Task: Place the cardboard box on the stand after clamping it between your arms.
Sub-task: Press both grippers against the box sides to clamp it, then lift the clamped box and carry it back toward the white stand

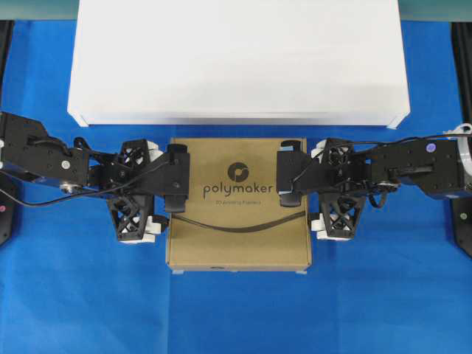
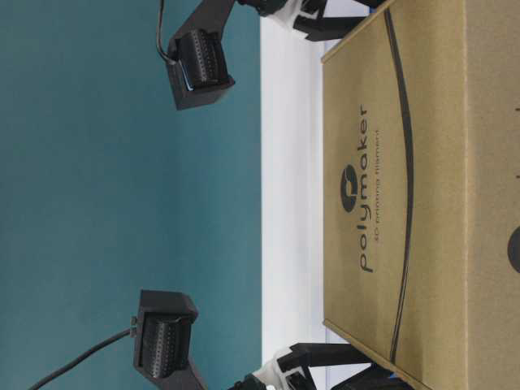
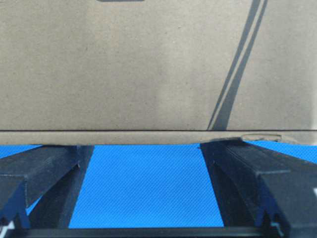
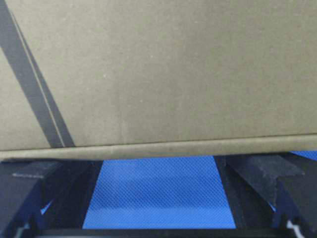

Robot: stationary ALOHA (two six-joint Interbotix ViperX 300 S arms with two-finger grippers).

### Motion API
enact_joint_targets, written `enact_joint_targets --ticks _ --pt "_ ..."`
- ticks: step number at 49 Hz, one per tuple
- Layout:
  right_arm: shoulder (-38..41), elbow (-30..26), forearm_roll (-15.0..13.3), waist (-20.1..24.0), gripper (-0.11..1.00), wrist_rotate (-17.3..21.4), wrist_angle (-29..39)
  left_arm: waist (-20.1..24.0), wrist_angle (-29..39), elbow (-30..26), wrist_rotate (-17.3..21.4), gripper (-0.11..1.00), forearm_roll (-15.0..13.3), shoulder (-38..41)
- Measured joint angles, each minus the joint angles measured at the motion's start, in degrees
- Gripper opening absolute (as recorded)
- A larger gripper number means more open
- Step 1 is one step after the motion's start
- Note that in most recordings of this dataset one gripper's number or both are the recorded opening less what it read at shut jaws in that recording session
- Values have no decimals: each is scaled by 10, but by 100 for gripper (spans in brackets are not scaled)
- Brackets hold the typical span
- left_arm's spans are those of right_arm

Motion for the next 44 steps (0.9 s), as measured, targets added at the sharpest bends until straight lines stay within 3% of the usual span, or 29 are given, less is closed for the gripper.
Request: enact_joint_targets --ticks 14,34,44 --pt "-11 -23 4 -3 97 -4 35 1 65 -31 -2 83 3 -19" --pt "-89 -114 22 -4 97 -4 243 0 228 -123 2 83 3 -102" --pt "-126 -159 23 -4 97 -4 303 0 287 -166 2 83 4 -133"
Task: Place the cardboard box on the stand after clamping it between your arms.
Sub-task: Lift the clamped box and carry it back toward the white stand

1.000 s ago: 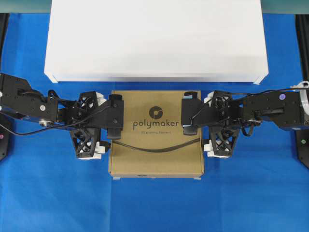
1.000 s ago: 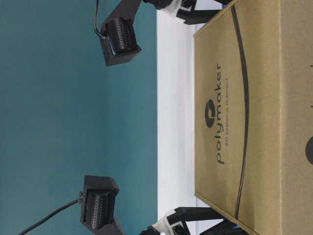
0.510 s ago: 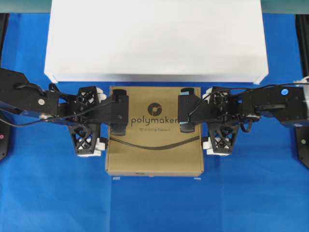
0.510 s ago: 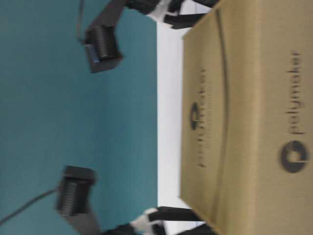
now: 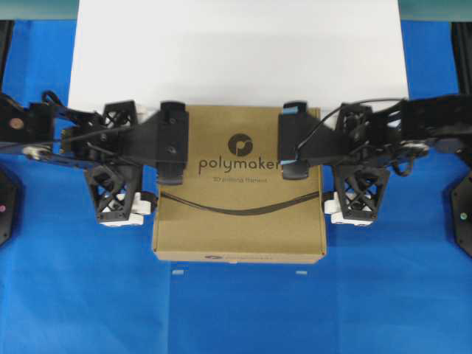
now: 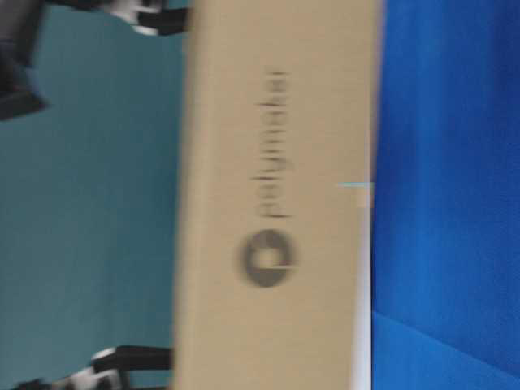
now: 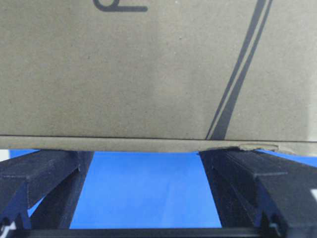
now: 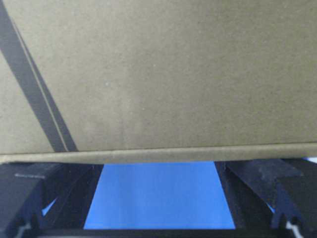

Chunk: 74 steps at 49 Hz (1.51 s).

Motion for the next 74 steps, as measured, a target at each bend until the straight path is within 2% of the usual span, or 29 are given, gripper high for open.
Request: enact_joint_targets --ticks 10,28,34,47,74 --pt "-22 -20 0 -1 97 1 24 0 24 -29 2 83 -1 -13" --pt "-14 -20 0 -8 97 1 24 7 25 -29 4 83 0 -12" --pt "-7 -20 0 -22 97 -1 24 23 29 -35 11 83 1 -4" --pt "5 -29 0 -56 96 -34 24 55 30 -42 46 83 4 11" --pt "25 -40 -1 -122 96 -90 25 116 40 -74 83 83 5 33"
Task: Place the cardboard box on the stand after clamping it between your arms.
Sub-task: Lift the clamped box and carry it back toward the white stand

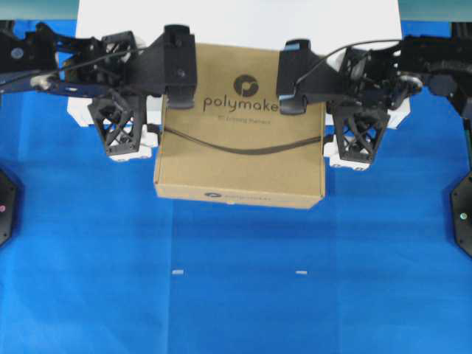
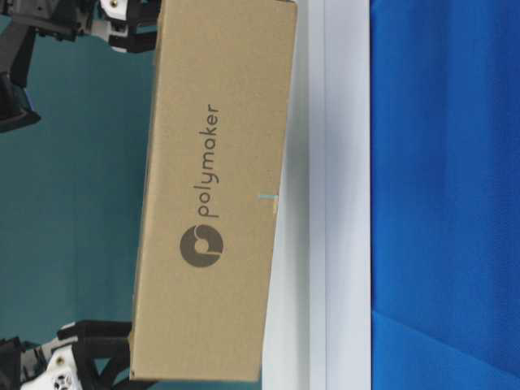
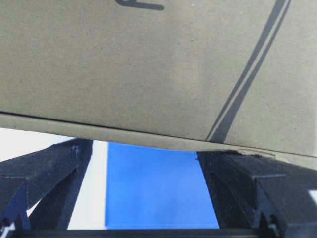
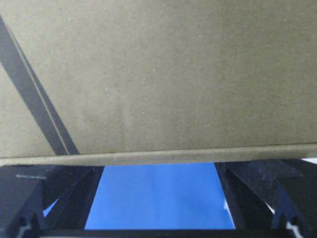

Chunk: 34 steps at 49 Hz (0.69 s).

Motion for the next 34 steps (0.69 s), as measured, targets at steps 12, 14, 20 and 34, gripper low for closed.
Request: enact_joint_targets --ticks 12,14,20,34 --pt "3 0 0 -20 96 -25 -10 15 0 -4 27 83 1 16" --pt "3 0 0 -22 96 -28 -10 17 -1 -4 32 83 1 22" --pt "2 0 0 -27 96 -33 -22 24 0 -4 41 83 1 30" --pt "4 0 0 -52 96 -50 -55 53 -1 -4 52 83 1 38"
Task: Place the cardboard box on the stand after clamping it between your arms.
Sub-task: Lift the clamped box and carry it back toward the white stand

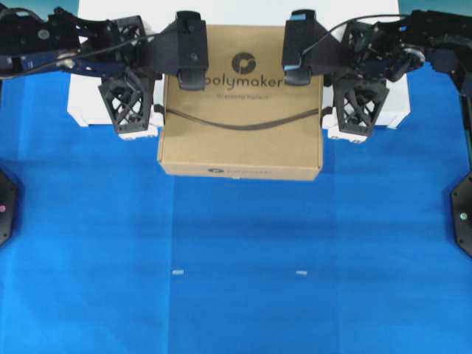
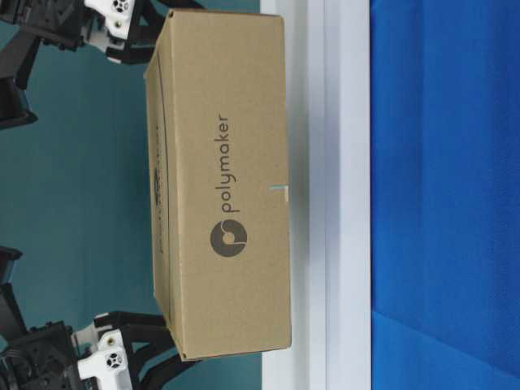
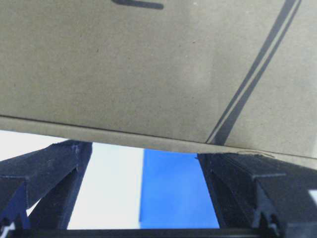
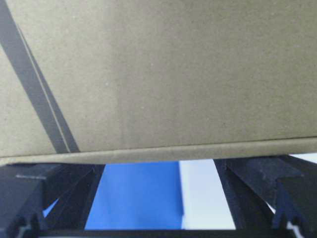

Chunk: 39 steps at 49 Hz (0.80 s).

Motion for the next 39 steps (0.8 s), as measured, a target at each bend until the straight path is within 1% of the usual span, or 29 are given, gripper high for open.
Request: enact_joint_targets --ticks 7,14,19,27,31,39 --pt "8 0 1 -11 96 -18 -11 6 0 -4 14 83 0 4" --pt "18 0 7 -20 96 -32 -11 17 1 -15 22 83 1 13" --pt "27 0 11 -31 96 -42 -11 25 0 -25 34 83 2 19" --pt "37 0 28 -48 96 -64 -12 38 1 -44 38 83 2 33" --pt "40 0 33 -58 96 -81 -12 40 1 -48 40 83 2 40" --pt "47 -3 55 -81 96 -115 -14 49 0 -54 41 83 2 64"
